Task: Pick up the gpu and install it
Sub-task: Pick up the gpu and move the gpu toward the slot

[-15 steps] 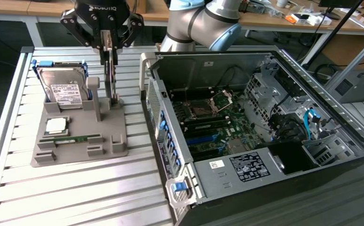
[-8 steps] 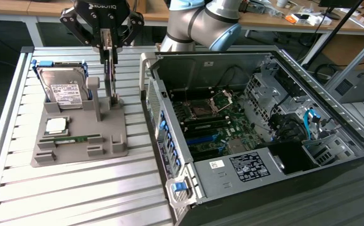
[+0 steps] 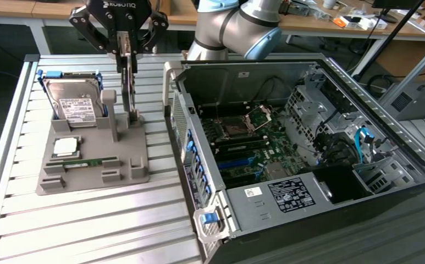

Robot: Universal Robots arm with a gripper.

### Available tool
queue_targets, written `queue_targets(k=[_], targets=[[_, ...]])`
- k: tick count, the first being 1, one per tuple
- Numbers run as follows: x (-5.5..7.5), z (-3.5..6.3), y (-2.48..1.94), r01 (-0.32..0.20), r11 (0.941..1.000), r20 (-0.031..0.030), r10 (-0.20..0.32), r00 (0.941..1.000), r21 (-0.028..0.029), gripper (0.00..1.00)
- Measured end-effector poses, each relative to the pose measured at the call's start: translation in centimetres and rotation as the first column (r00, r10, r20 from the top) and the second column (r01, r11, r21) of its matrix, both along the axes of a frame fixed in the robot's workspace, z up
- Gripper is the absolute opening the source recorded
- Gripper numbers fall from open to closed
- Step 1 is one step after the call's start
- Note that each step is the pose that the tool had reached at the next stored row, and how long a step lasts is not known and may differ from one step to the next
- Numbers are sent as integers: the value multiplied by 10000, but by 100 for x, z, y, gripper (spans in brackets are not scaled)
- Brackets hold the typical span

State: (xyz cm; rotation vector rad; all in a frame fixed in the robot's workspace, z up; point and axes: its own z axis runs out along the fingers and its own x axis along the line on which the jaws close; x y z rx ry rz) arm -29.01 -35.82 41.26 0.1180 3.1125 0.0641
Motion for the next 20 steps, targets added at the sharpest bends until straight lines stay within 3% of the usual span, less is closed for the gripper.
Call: queue_targets(k=[20], targets=[[0, 106, 0, 0, 10000, 0, 0, 10000, 0, 27]])
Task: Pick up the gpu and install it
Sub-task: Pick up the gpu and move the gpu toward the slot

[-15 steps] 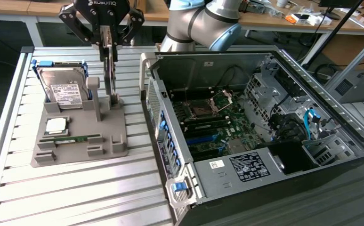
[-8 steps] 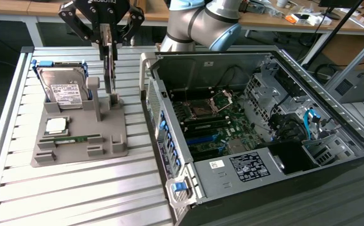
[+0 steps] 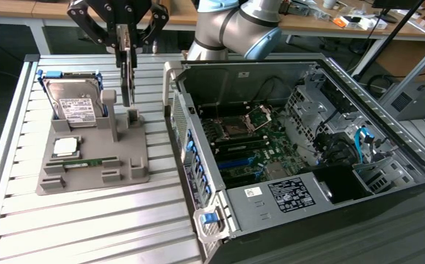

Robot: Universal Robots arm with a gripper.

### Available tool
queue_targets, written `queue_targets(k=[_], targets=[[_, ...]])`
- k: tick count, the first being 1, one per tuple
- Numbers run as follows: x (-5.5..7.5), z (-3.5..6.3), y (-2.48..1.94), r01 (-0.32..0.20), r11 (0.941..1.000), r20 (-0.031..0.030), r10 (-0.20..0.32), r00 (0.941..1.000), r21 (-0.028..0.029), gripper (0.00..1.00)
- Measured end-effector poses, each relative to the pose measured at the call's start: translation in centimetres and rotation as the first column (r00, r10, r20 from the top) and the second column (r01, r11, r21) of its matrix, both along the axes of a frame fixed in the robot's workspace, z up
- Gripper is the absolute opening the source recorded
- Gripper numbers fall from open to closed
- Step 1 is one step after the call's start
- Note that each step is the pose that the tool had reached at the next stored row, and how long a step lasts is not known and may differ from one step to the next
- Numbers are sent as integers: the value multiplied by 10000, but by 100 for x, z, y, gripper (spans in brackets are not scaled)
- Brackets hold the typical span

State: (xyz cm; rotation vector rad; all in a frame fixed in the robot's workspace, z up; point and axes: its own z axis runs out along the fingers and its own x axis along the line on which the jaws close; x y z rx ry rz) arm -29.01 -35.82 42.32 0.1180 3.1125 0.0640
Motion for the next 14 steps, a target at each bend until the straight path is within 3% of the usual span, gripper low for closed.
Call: queue_targets(k=[14], targets=[[0, 74, 0, 0, 10000, 0, 0, 10000, 0, 27]])
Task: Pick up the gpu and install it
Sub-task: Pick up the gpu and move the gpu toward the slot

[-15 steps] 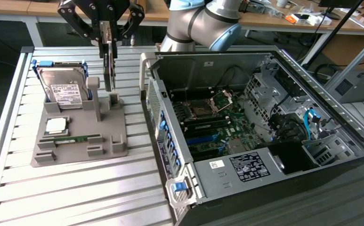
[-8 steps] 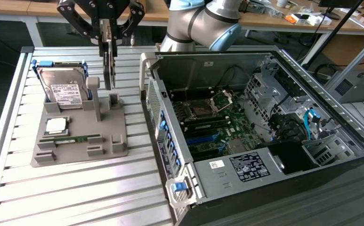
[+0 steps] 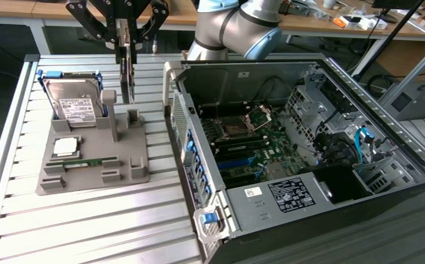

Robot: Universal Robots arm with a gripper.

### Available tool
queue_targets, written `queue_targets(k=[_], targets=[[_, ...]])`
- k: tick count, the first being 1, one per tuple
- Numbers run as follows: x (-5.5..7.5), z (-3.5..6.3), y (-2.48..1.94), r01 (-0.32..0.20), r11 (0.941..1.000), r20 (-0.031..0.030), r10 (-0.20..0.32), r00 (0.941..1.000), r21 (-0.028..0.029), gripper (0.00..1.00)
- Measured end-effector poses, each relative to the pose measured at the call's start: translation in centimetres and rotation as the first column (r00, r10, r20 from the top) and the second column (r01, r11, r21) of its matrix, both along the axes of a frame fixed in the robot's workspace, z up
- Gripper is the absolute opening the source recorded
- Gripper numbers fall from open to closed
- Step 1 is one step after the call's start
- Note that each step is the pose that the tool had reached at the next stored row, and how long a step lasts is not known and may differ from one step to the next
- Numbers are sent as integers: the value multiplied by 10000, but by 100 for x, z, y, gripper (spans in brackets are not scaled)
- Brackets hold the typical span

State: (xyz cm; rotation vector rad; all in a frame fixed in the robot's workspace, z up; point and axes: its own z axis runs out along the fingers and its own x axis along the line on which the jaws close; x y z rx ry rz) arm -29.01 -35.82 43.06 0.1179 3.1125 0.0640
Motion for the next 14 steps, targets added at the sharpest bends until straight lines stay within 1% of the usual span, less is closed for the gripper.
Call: queue_targets(k=[14], targets=[[0, 72, 0, 1, 10000, 0, -1, 10000, 0, 27]])
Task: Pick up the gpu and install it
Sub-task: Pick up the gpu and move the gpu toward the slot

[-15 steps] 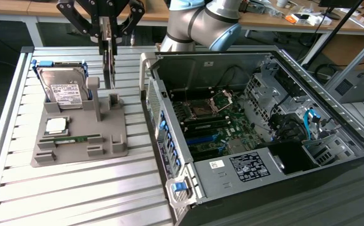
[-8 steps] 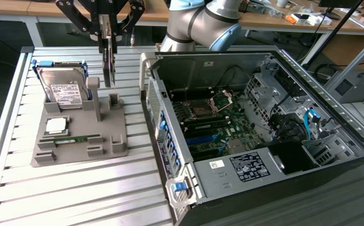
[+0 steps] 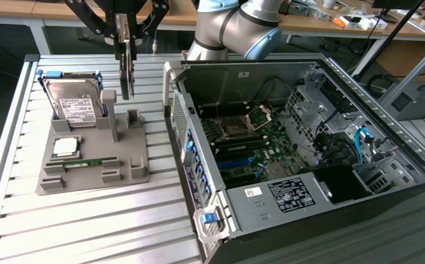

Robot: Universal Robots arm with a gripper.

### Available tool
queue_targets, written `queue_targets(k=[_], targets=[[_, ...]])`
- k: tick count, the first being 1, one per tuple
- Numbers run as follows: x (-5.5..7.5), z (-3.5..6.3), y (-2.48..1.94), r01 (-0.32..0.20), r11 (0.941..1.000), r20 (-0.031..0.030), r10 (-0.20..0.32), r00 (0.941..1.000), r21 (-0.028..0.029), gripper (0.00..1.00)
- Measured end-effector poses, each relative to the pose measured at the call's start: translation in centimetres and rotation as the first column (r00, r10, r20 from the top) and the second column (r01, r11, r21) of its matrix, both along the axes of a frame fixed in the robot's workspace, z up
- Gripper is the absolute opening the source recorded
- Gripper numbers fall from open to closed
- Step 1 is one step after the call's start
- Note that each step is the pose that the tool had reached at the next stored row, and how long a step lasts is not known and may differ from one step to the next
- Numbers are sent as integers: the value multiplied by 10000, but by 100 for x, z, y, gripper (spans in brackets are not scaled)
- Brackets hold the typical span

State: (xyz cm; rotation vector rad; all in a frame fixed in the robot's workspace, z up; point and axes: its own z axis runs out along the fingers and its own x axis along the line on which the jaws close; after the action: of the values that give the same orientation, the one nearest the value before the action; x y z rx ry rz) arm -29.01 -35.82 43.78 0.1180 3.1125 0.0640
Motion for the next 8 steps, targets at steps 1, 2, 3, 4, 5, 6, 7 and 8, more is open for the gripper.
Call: queue_targets(k=[1, 2, 3, 4, 5, 6, 7, 8], targets=[[0, 5, 0, 0, 10000, -1, 0, 10000, 0, 27], [0, 10, 0, 0, 10000, 0, 0, 10000, 0, 27], [0, 15, 0, 0, 10000, 0, 0, 10000, 0, 27], [0, 20, 0, 0, 10000, -1, 0, 10000, 0, 27], [0, 24, 0, -1, 10000, 0, 1, 10000, 0, 27], [0, 29, 0, 0, 10000, 0, 0, 10000, 0, 27], [0, 34, 0, 0, 10000, 0, 0, 10000, 0, 27], [0, 38, 0, 0, 10000, 0, 0, 10000, 0, 27]])
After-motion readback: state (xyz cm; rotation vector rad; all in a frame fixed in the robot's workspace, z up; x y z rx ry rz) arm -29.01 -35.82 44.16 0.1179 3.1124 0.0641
